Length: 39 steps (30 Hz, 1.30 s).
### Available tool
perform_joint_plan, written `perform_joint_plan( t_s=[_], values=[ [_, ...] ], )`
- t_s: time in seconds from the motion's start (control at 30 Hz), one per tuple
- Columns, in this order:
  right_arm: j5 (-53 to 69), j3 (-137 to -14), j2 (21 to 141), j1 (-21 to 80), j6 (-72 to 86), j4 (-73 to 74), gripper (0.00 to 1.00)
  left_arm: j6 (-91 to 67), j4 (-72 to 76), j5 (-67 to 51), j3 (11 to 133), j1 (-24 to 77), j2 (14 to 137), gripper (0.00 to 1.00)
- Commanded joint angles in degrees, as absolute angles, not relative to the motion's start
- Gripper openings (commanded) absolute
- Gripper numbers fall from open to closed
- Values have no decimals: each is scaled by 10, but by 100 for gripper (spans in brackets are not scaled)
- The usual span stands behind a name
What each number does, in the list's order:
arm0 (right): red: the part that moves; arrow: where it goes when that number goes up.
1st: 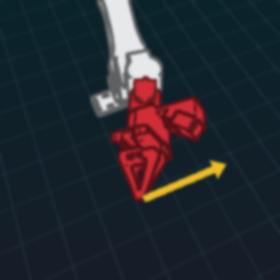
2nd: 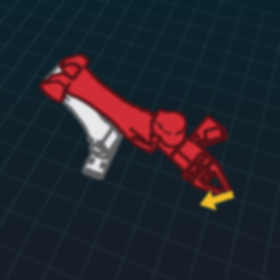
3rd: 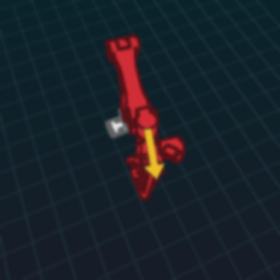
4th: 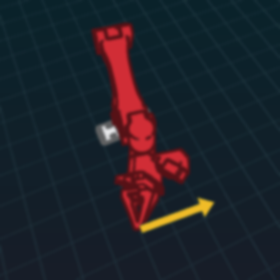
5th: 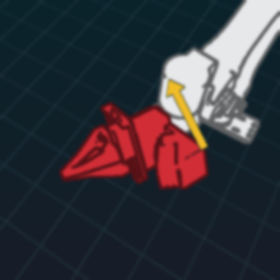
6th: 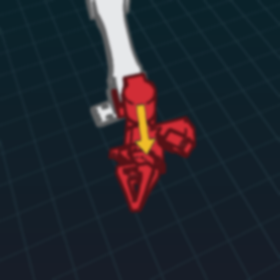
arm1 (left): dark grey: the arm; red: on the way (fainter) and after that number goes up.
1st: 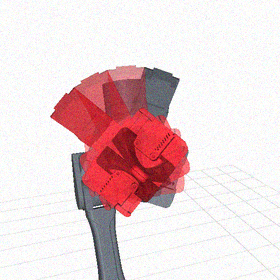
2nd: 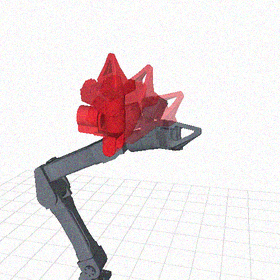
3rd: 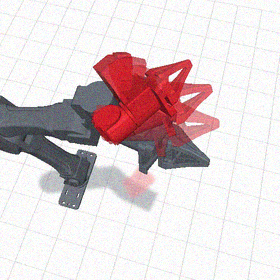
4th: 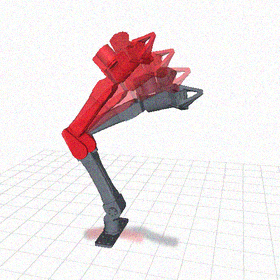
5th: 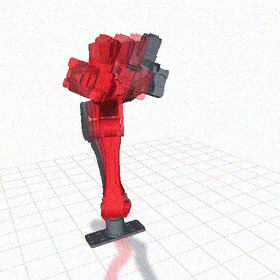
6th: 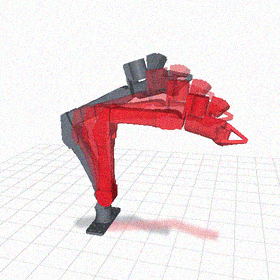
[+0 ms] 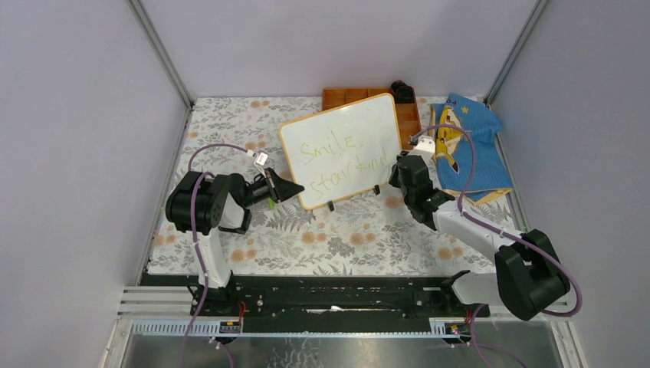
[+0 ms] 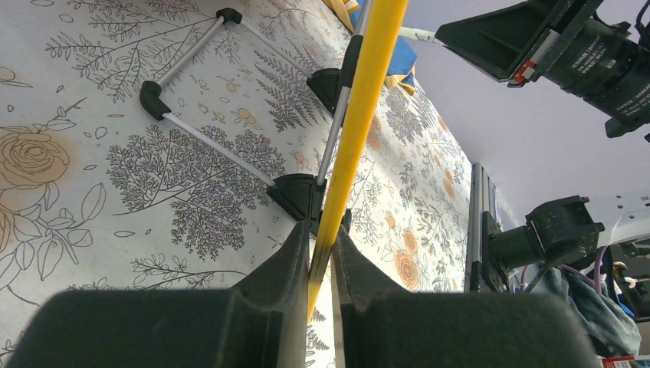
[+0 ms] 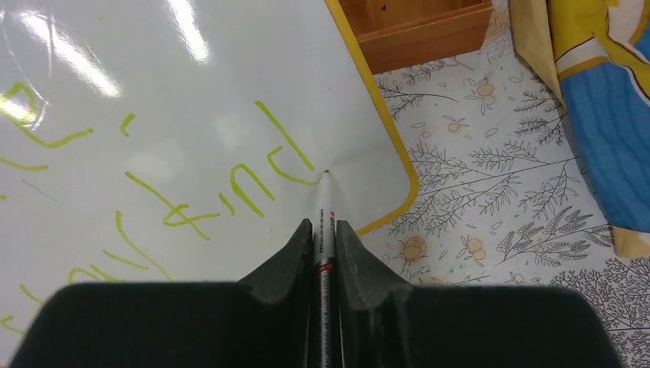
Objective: Write a sentence on the whiteboard
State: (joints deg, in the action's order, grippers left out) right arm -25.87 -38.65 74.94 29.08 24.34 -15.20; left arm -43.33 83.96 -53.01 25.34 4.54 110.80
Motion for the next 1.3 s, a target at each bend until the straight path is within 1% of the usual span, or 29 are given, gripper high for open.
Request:
perform_joint_plan(
  t_s=[0.0, 0.17, 0.3, 0.53, 0.87, 1.0, 1.27],
  values=[
    [-274, -378, 694, 287, 249, -172, 0, -422, 770, -507, 254, 45, 1112, 0],
    [-265, -359, 649, 287, 255, -168, 0, -422, 770, -507, 254, 46, 1112, 0],
    [-263, -349, 637, 287, 263, -163, 0, -422, 770, -507, 254, 46, 1112, 0],
    [-242, -340, 652, 287, 284, -183, 0, -422, 769, -507, 254, 46, 1112, 0],
    [-150, -312, 652, 300, 290, -263, 0, -423, 768, -507, 255, 46, 1113, 0],
    [-149, -329, 675, 330, 276, -279, 0, -423, 768, -507, 255, 46, 1112, 0],
    [-159, -368, 706, 334, 269, -288, 0, -422, 767, -506, 255, 46, 1112, 0]
  ],
)
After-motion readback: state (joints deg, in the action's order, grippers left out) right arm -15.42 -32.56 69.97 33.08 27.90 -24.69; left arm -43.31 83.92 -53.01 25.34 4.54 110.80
